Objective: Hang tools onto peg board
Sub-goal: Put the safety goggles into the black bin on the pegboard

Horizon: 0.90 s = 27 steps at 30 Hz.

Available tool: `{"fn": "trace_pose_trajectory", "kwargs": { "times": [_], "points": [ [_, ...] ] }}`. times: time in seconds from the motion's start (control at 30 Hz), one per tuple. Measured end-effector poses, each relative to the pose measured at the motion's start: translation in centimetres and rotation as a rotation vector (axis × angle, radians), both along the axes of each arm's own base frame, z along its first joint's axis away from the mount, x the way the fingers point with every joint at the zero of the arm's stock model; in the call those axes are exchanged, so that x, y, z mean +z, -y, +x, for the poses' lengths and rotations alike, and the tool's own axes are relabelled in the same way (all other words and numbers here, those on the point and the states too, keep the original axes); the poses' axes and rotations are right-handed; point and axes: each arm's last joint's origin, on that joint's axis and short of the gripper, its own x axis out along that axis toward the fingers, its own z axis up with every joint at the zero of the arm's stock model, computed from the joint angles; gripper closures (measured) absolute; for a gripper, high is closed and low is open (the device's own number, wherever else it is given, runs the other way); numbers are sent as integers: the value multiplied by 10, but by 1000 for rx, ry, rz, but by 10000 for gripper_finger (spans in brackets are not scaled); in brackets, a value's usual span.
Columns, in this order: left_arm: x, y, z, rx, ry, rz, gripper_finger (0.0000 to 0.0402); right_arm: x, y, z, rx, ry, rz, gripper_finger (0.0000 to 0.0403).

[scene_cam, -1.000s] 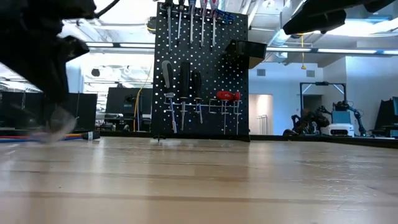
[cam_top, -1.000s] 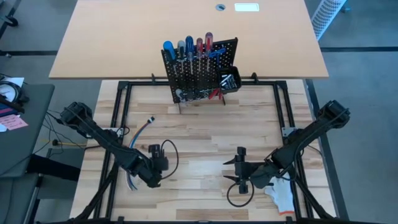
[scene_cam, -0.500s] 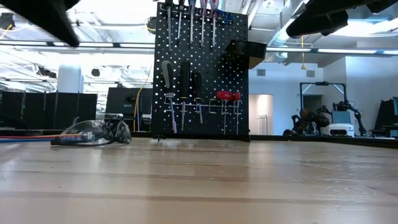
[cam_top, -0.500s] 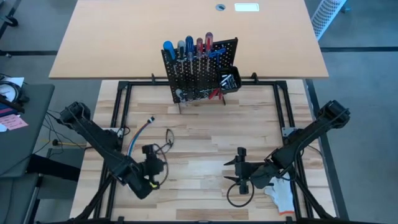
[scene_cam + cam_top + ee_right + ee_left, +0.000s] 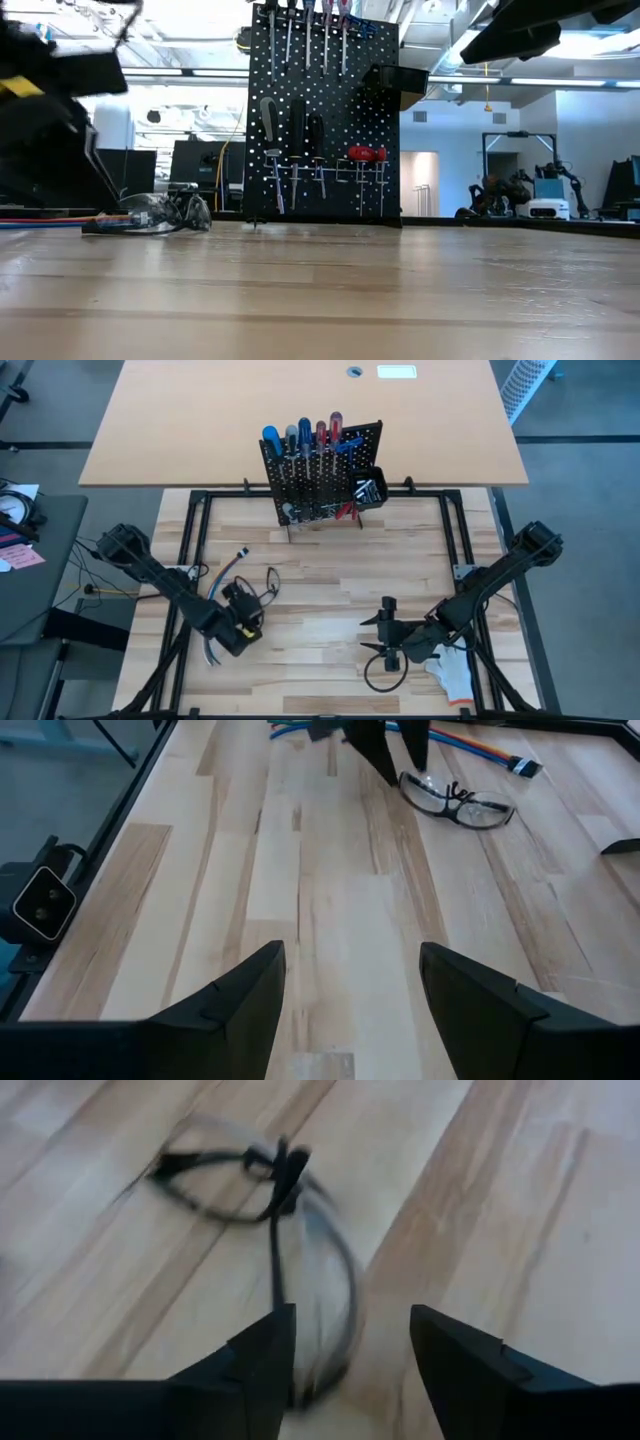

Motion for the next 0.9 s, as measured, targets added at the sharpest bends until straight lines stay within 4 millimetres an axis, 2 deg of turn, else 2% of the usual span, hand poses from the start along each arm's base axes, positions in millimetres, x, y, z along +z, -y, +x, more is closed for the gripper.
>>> {"fn": "trace_pose_trajectory", "kwargs": {
  "times": [0.1, 0.17, 0.33, 0.43, 0.53, 0.67, 0.77, 0.9],
  "points": [
    [-7, -8, 9, -44, 43, -12, 211, 0, 0, 0, 0, 0, -1, 164],
    [-8, -13, 15, -61, 59, -20, 231, 0, 1, 0, -3, 1, -1, 164],
    [-3, -23, 33, -122, 86, -45, 324, 0, 1, 1, -9, 2, -3, 164],
    [5, -24, 46, -199, 175, -48, 386, 0, 1, 1, -5, 1, -16, 164],
    [18, -20, 57, -292, 304, -6, 391, -8, 1, 4, -2, -2, -93, 164],
    [39, -12, 67, -460, 492, 21, 397, -36, 5, 7, -39, 35, -168, 164],
    [49, -7, 72, -541, 603, 36, 398, -46, 12, 16, -77, 97, -127, 164],
    [51, 3, 78, -619, 729, 118, 399, -44, 23, 33, -158, 241, -4, 164]
  ]
}}
